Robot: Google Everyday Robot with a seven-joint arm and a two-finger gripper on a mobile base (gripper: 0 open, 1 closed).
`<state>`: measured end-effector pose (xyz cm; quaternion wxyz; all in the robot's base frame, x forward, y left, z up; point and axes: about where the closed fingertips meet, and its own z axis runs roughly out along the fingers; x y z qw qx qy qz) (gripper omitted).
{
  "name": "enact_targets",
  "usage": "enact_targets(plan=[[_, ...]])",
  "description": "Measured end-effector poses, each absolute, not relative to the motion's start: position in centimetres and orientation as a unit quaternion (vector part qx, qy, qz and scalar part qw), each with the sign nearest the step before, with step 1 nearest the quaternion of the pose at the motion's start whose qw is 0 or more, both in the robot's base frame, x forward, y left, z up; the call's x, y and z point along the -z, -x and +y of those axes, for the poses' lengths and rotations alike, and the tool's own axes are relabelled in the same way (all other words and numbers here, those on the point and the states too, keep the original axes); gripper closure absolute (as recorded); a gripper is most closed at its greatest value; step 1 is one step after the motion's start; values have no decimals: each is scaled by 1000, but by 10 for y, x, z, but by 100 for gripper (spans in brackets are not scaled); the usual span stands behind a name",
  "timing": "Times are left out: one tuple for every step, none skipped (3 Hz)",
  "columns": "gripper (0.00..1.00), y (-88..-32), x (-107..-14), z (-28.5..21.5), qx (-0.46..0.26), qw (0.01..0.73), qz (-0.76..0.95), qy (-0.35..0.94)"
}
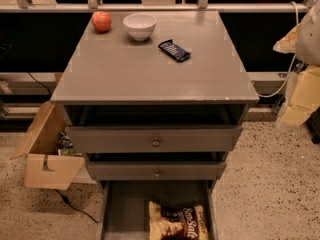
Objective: Pick brown chip bag from bottom drawer and place on counter
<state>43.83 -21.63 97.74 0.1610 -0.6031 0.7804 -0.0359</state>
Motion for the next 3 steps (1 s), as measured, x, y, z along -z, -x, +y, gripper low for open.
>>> enact_targets(plan=[[0,-438,-977,-216,36,161,780,603],[0,-435,-931,-211,-10,193,791,580],[0,-424,-864,-203,-76,227,805,543]])
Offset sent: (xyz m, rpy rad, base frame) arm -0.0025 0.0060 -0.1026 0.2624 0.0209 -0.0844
